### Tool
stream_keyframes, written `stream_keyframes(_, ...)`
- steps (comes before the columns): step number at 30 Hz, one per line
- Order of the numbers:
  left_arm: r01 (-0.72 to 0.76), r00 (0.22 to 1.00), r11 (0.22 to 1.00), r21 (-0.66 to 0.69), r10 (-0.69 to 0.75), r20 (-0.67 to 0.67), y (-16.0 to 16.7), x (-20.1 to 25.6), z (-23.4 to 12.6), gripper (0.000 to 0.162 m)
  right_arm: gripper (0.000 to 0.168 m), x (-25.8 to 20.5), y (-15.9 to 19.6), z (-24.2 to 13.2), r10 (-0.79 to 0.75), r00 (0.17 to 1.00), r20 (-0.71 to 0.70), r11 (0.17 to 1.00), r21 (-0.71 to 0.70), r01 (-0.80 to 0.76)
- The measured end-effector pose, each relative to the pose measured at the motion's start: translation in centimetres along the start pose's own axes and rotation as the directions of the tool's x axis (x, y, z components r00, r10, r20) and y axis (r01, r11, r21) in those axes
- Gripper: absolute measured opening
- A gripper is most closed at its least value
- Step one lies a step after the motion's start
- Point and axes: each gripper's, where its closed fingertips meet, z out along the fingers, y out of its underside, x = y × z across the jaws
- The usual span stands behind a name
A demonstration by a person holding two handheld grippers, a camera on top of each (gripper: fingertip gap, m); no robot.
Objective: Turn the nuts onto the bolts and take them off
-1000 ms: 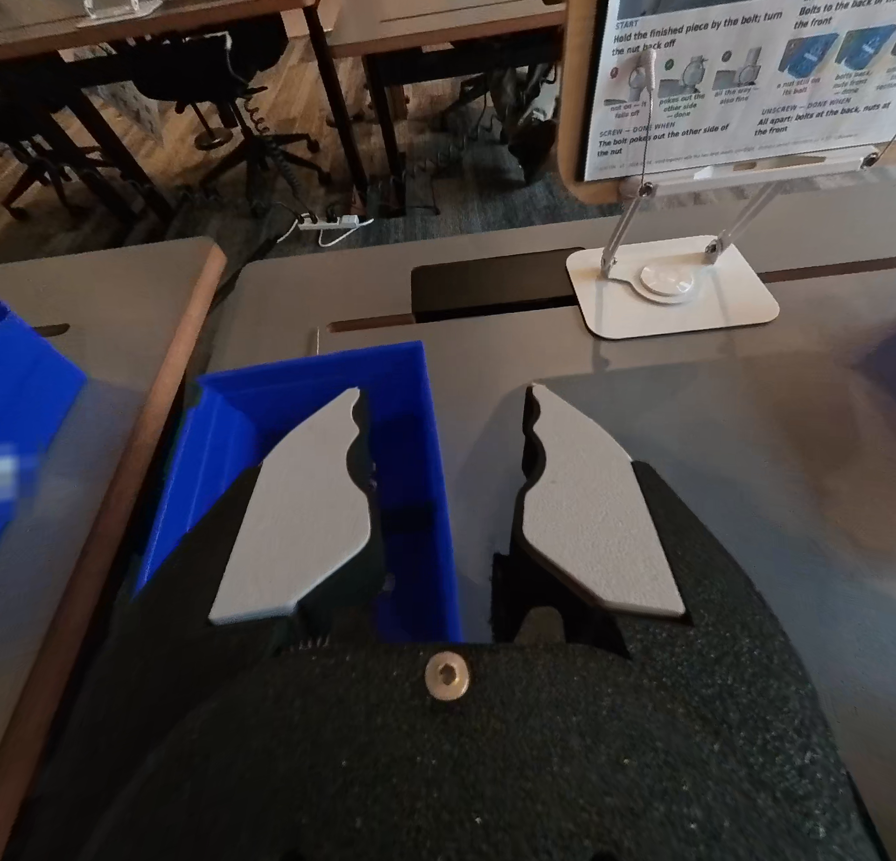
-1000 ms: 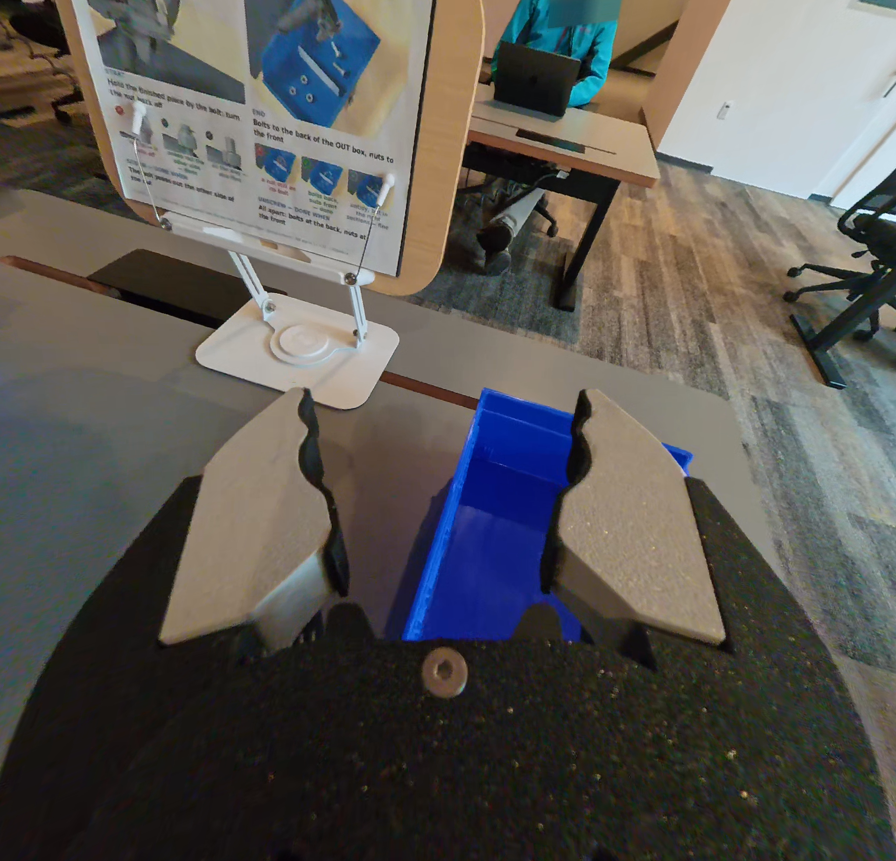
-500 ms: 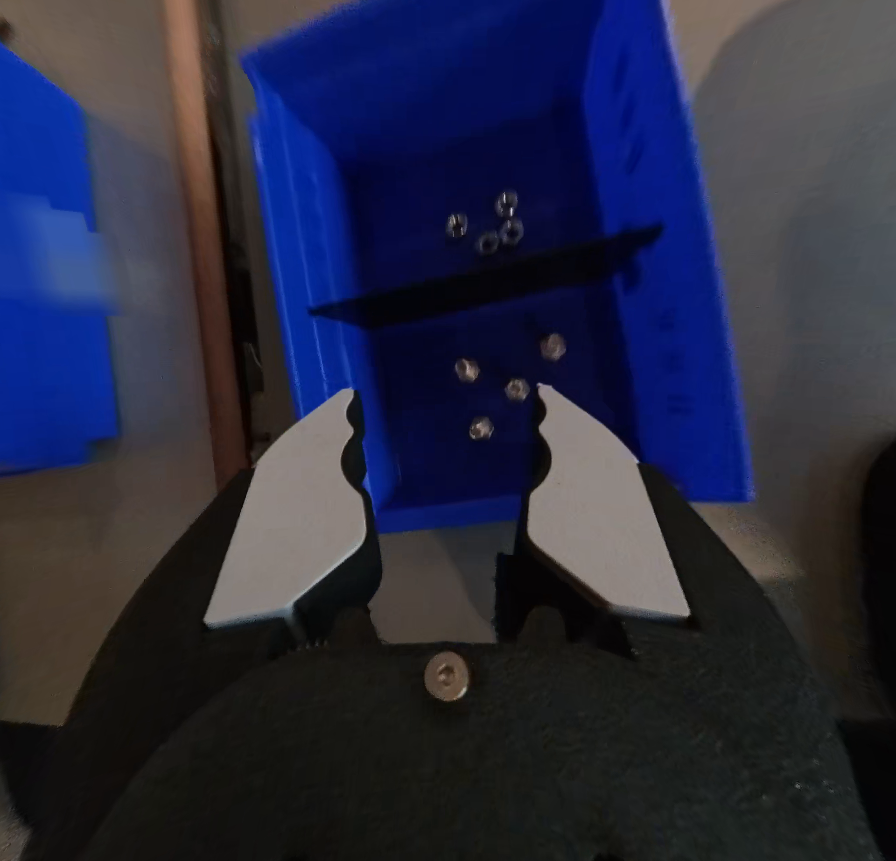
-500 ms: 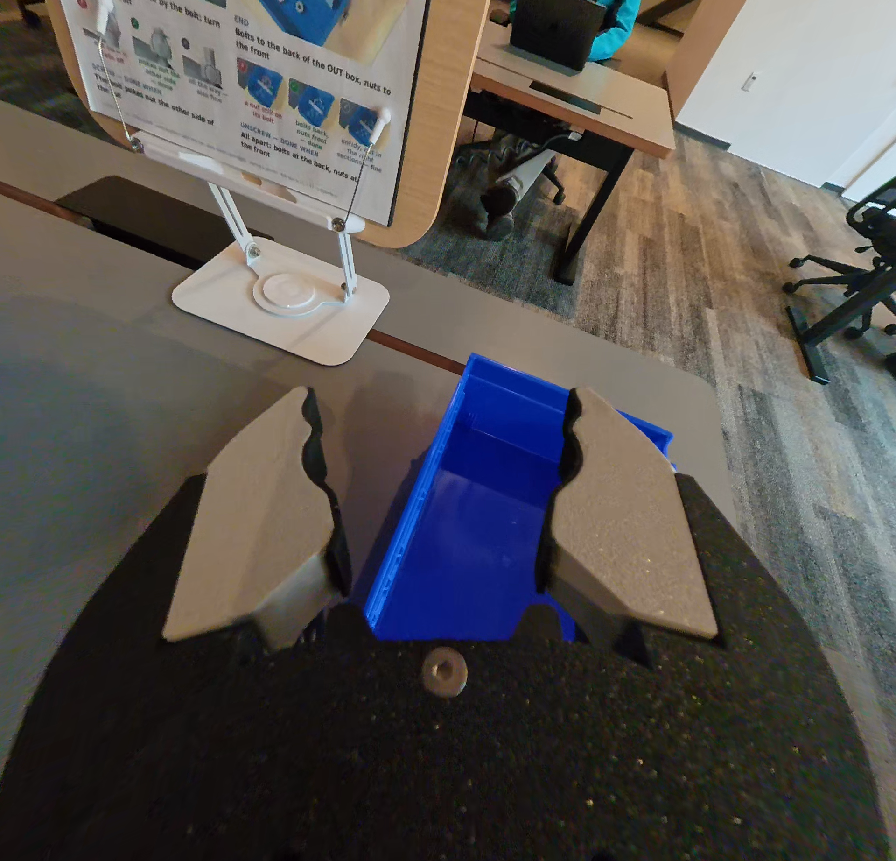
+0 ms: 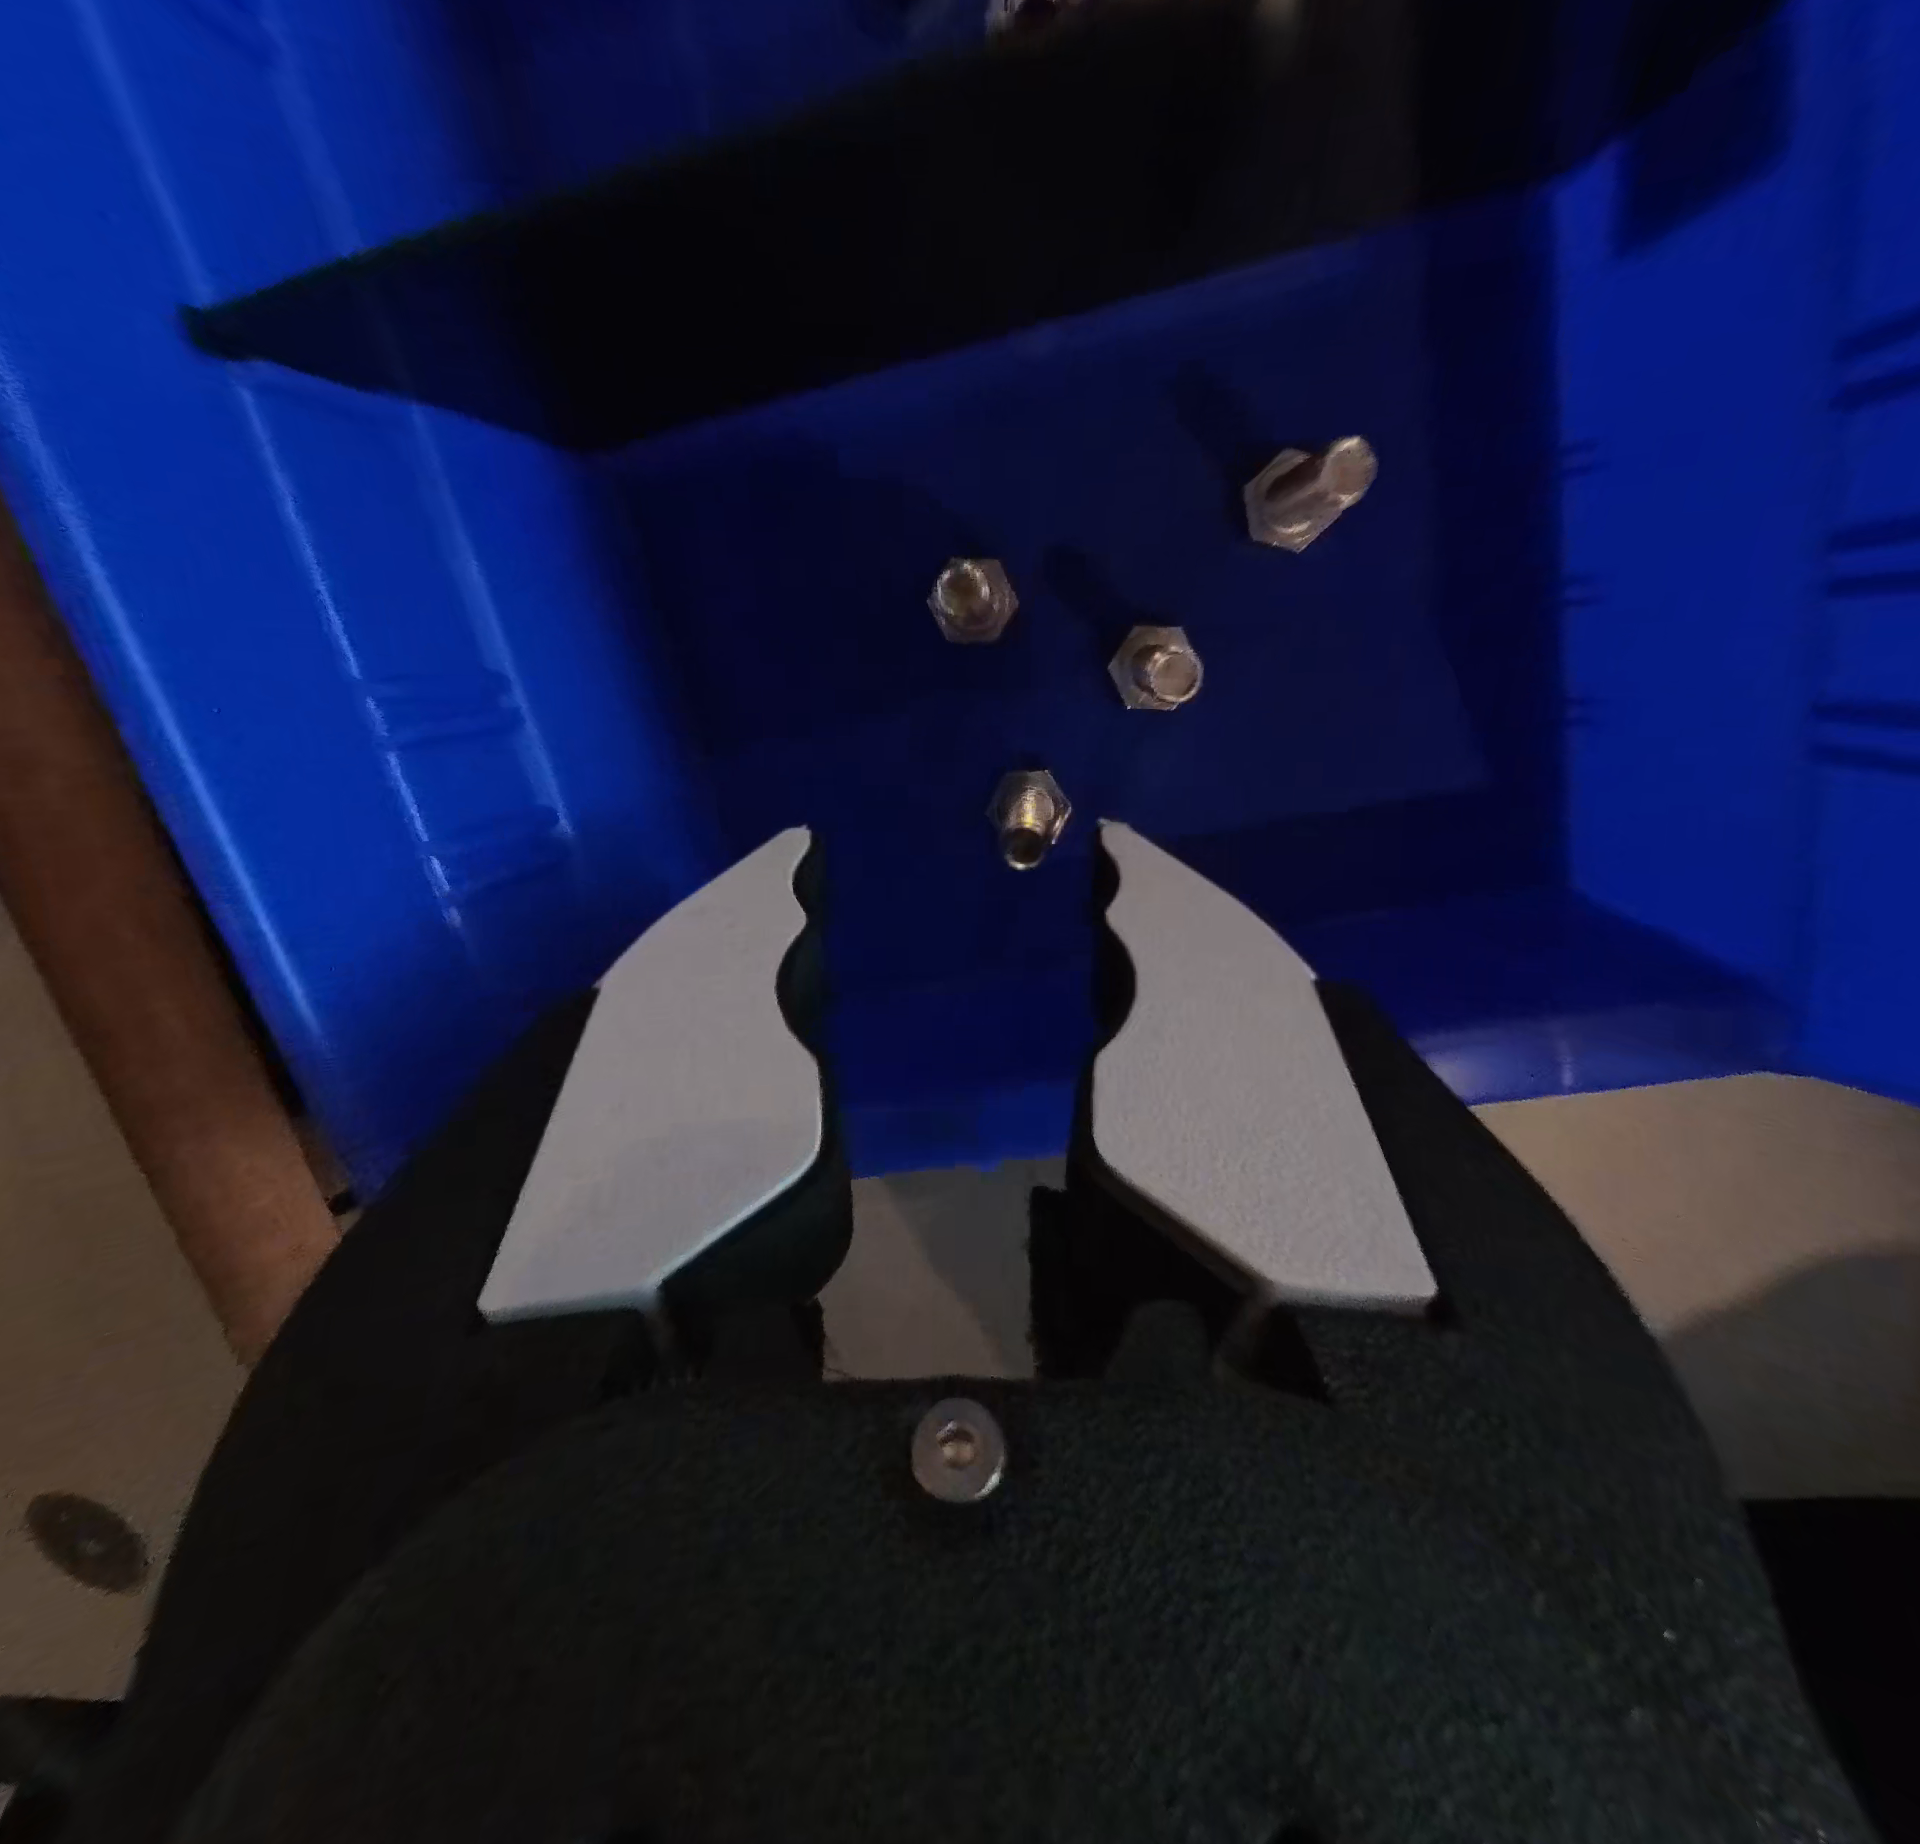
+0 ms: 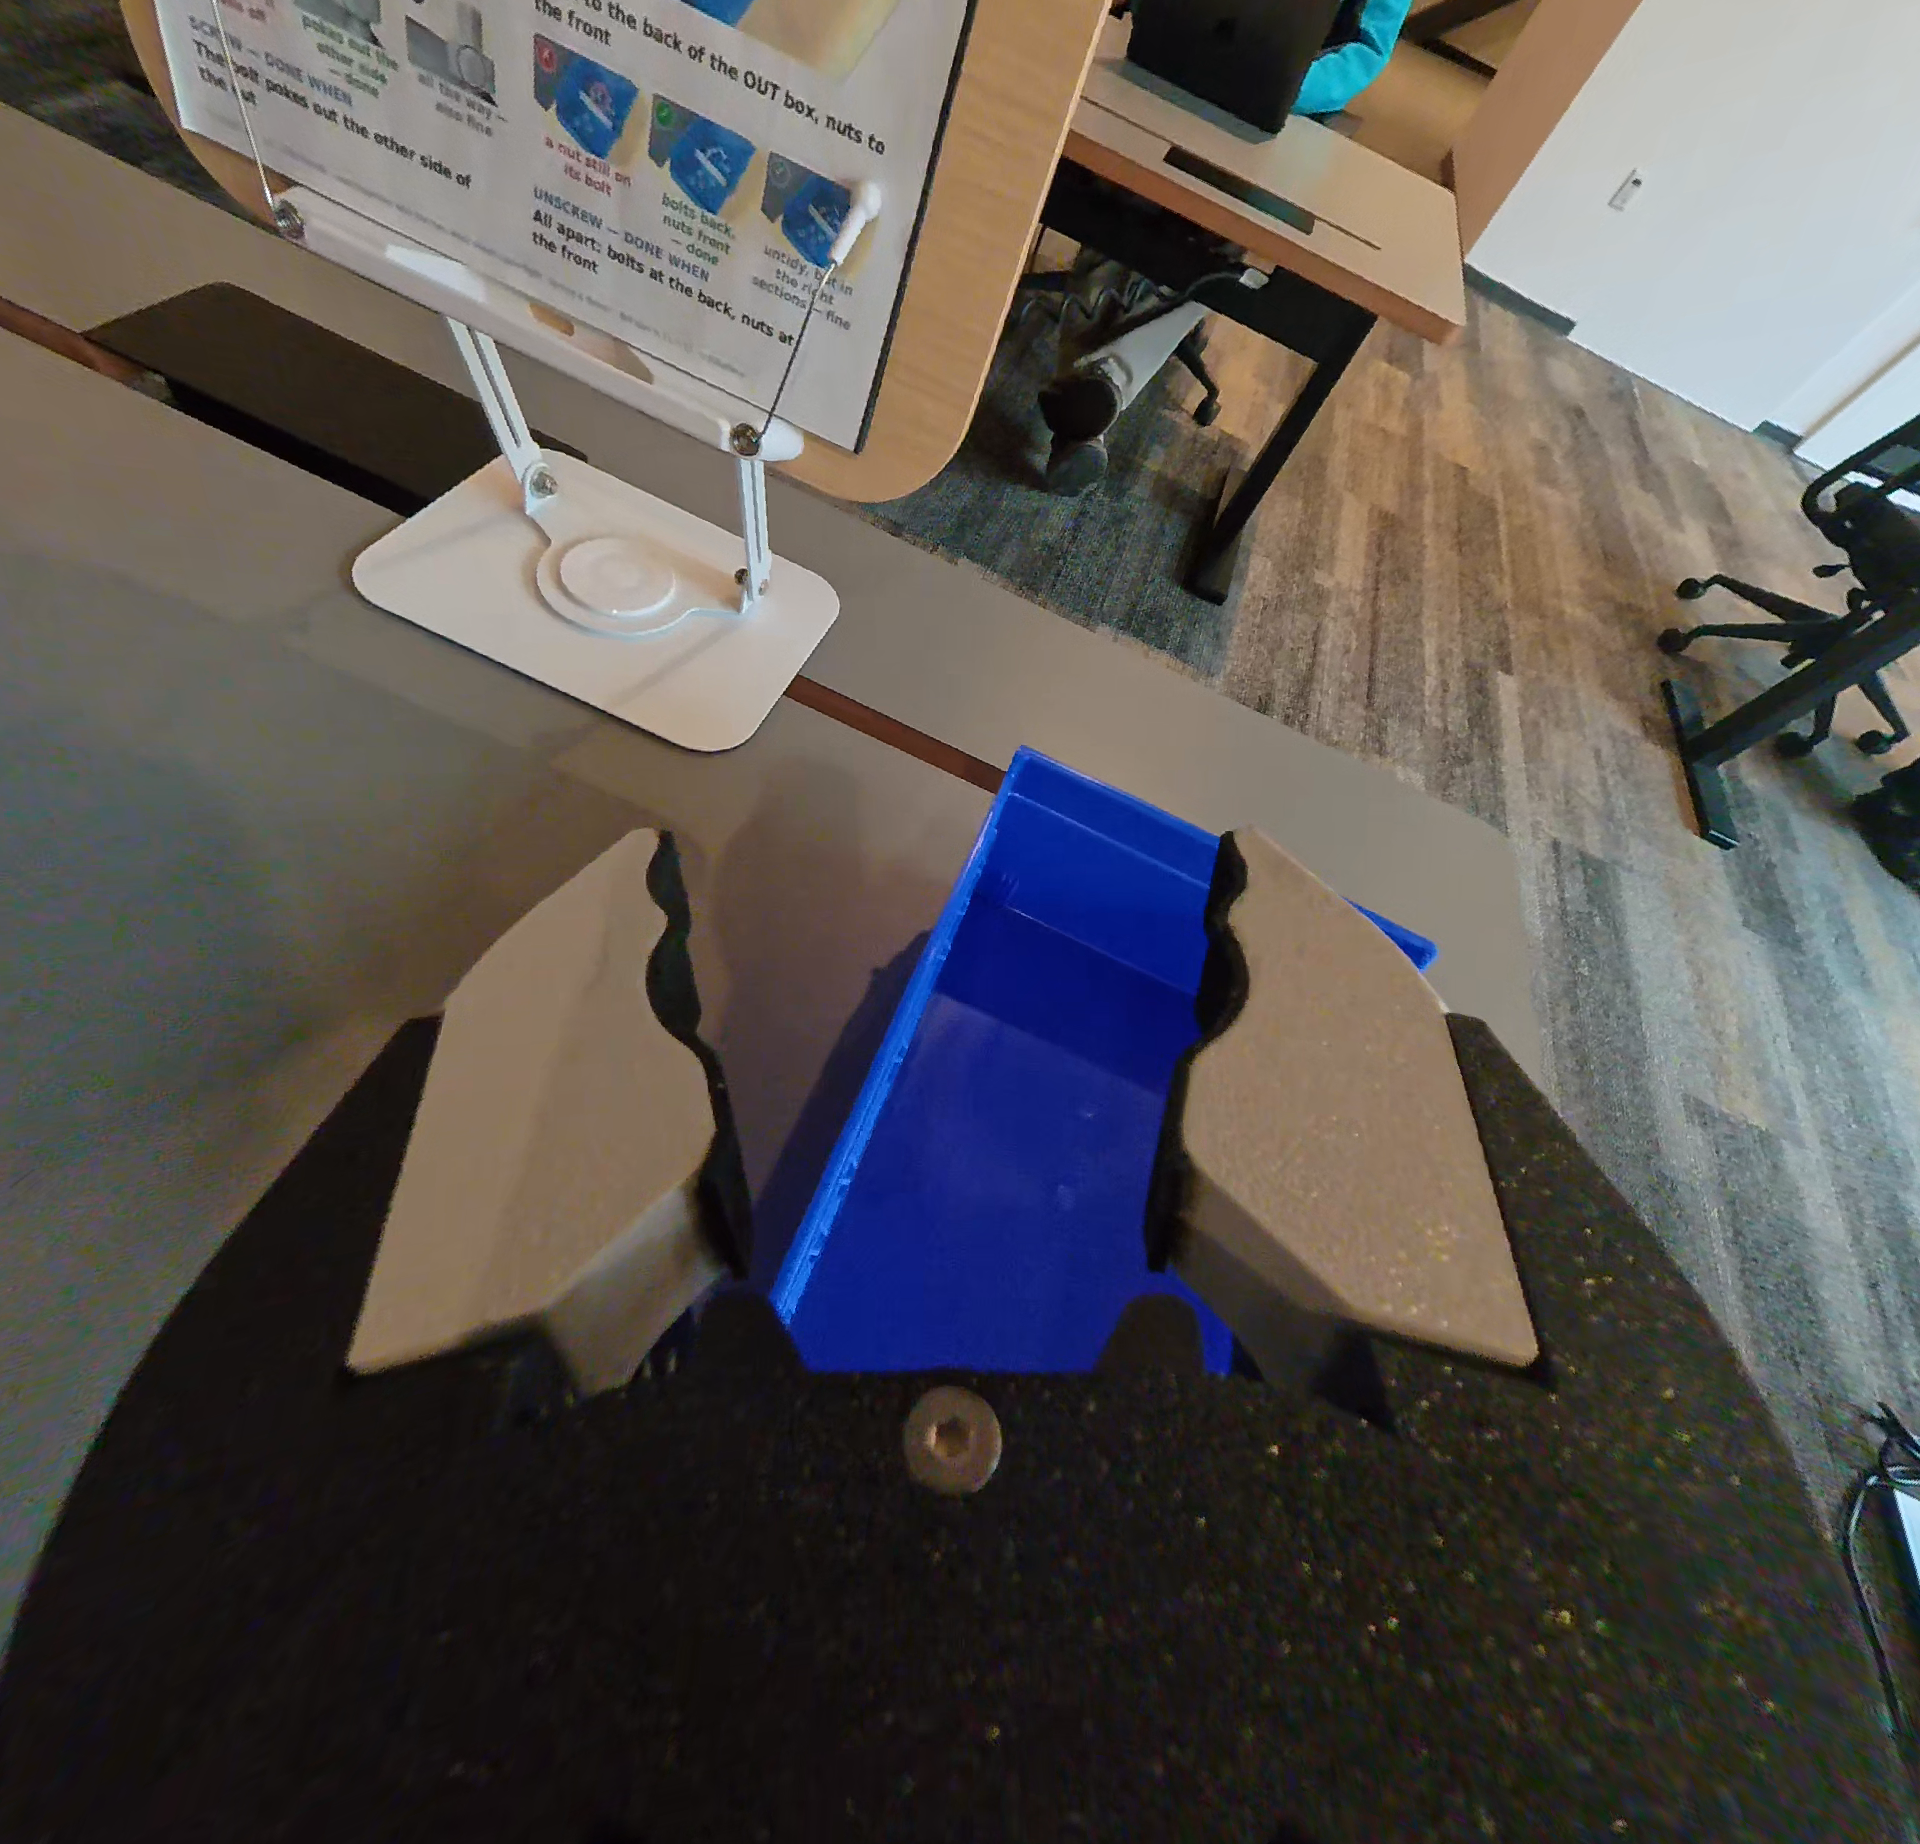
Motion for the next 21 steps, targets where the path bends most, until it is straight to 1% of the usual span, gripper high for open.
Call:
stream_keyframes(4,0.014,1.000,1.000,-0.009,-0.014,-0.026,0.3,0.1,0.9,0.044,0.095,0.2,0.0,-0.1,0.003,1.000,-0.005,1.000,0.002,-0.003)
stream_keyframes(7,0.029,0.999,1.000,-0.005,-0.029,-0.045,0.3,0.1,1.2,0.035,0.095,0.4,0.0,-0.2,0.007,1.000,-0.015,1.000,0.005,-0.007)
stream_keyframes(11,0.026,0.996,1.000,0.002,-0.026,-0.081,0.0,0.7,1.4,0.028,0.095,0.6,0.2,-0.2,0.014,1.000,-0.022,1.000,-0.001,-0.014)
stream_keyframes(12,0.022,0.996,1.000,-0.003,-0.022,-0.090,0.0,0.9,1.5,0.024,0.095,0.7,0.3,-0.2,0.015,1.000,-0.025,1.000,-0.004,-0.015)
stream_keyframes(13,0.016,0.995,1.000,0.000,-0.016,-0.103,-0.1,1.1,1.4,0.011,0.095,0.7,0.3,-0.1,0.015,1.000,-0.026,1.000,-0.005,-0.015)
stream_keyframes(18,-0.013,0.995,1.000,0.008,0.014,-0.100,-0.4,1.3,1.2,0.010,0.096,0.9,0.5,-0.2,0.017,0.999,-0.036,1.000,-0.014,-0.017)
stream_keyframes(21,-0.029,0.996,0.999,0.027,0.031,-0.082,-1.0,1.4,-0.1,0.010,0.096,0.9,0.5,-0.1,0.010,0.999,-0.031,1.000,-0.019,-0.010)
